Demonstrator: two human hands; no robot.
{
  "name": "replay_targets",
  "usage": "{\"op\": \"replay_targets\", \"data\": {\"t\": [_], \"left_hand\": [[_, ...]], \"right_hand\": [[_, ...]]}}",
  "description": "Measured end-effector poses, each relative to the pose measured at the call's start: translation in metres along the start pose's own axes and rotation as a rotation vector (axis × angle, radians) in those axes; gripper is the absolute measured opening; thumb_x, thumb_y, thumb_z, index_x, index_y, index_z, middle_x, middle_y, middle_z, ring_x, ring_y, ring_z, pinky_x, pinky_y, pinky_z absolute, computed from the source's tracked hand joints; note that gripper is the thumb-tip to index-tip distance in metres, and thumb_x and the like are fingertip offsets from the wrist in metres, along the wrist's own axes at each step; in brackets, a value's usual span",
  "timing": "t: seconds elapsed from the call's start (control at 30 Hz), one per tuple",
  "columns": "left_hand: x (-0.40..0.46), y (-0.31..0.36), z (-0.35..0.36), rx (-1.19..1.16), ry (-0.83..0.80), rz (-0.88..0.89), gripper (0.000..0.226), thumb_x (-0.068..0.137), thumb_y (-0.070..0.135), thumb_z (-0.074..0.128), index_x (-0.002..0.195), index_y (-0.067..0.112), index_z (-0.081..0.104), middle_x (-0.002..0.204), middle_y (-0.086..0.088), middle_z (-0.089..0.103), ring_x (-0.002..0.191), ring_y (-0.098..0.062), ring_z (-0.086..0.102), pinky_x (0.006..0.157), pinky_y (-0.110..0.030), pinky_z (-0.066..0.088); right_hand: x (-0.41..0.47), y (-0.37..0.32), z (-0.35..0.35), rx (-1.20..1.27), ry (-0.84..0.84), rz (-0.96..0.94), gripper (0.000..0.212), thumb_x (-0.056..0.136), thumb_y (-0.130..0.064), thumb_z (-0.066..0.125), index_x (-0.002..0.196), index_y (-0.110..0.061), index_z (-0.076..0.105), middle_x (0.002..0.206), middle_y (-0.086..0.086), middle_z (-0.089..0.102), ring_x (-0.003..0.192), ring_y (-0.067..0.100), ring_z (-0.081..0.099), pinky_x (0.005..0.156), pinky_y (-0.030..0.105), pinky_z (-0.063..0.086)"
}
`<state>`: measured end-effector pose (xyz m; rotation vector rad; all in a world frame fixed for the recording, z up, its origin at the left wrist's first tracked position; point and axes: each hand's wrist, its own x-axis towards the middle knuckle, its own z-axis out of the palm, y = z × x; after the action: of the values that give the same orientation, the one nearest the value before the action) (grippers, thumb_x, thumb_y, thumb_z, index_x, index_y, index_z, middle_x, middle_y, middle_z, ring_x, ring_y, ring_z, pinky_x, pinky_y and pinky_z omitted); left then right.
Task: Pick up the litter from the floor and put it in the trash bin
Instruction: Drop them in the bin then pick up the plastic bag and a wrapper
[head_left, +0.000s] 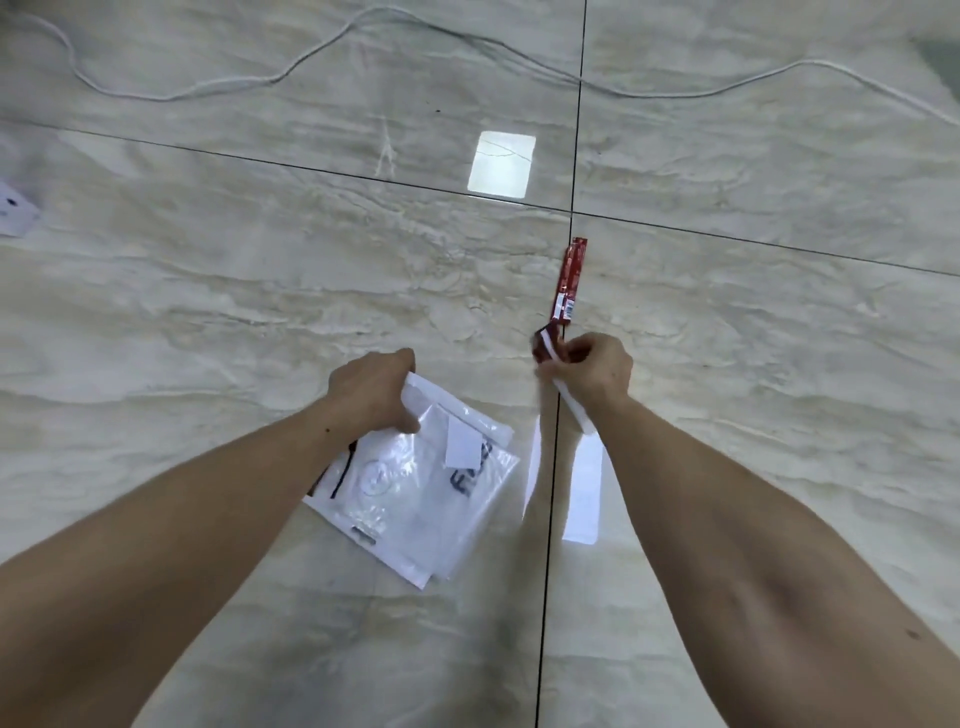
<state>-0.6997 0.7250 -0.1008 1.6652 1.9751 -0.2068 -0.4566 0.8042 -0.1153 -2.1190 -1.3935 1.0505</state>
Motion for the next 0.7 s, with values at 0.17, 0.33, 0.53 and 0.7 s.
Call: {"op": "replay_targets", "data": {"t": [0.17,0.33,0.53,0.7], "left_hand": [[0.014,-0.015,-0.011,-0.005,0.049,-0.002,0.059,0.060,0.038,0.081,0.106,0.025,0.047,0.088,0.005,0.058,0.082,-0.019,0.055,0.051,-0.026,0.030],[0.023,-0.025,-0.011,-0.040,0.076,-0.016,0.061,0.059,0.039,0.081,0.107,0.025,0.047,0.087,0.005,0.057,0.078,-0.019,0.055,0.049,-0.025,0.029],[0.024,-0.031,-0.005,-0.090,0.090,-0.049,0.053,0.063,0.036,0.080,0.104,0.021,0.051,0.088,0.006,0.056,0.079,-0.018,0.053,0.049,-0.024,0.028],[-0.006,-0.030,-0.026,-0.172,0.055,-0.105,0.038,0.071,0.029,0.074,0.102,0.020,0.054,0.095,0.001,0.059,0.085,-0.022,0.055,0.061,-0.028,0.037]], "right_hand": [[0.047,-0.036,0.014,0.131,0.111,0.010,0.032,0.072,-0.027,0.084,0.099,-0.013,0.075,0.103,0.007,0.074,0.098,0.020,0.068,0.083,0.019,0.049],[0.073,-0.050,0.029,-0.085,0.129,0.113,0.055,0.066,-0.038,0.086,0.114,-0.016,0.067,0.129,0.012,0.052,0.117,0.030,0.054,0.096,0.032,0.046],[0.071,-0.048,0.027,-0.060,0.098,0.127,0.059,0.065,-0.027,0.089,0.112,-0.004,0.063,0.113,0.015,0.066,0.101,0.030,0.064,0.077,0.029,0.050],[0.032,-0.046,-0.001,-0.154,-0.013,0.046,0.026,0.084,-0.027,0.071,0.098,-0.006,0.069,0.094,0.015,0.068,0.082,0.030,0.061,0.067,0.028,0.041]]}}
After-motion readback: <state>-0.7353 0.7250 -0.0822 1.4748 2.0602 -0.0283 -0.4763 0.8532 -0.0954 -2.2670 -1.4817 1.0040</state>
